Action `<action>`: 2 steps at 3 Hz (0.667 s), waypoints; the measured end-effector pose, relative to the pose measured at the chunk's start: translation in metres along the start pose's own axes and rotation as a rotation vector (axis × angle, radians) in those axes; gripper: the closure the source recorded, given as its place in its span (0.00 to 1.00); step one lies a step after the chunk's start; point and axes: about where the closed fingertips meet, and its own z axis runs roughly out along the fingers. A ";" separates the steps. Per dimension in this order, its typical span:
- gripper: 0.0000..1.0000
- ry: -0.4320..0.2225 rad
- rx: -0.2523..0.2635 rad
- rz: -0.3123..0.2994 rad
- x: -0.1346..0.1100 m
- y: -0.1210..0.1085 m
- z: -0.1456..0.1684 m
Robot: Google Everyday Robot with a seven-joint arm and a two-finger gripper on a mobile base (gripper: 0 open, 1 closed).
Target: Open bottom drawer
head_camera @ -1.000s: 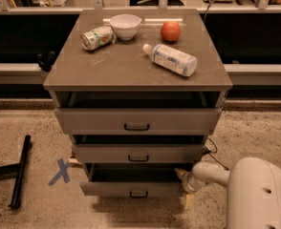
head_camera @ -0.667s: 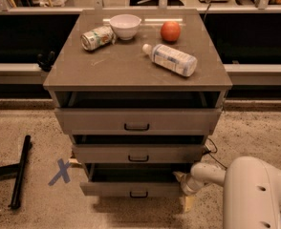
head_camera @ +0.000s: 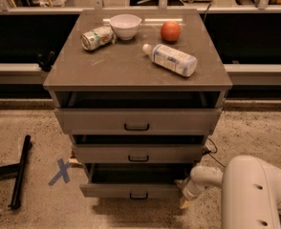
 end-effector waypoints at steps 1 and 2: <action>0.65 0.018 -0.007 -0.003 -0.001 0.014 -0.009; 0.88 0.018 -0.007 -0.003 -0.001 0.014 -0.009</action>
Offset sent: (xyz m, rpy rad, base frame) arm -0.0696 -0.0311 0.0203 0.0035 0.0576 -0.0270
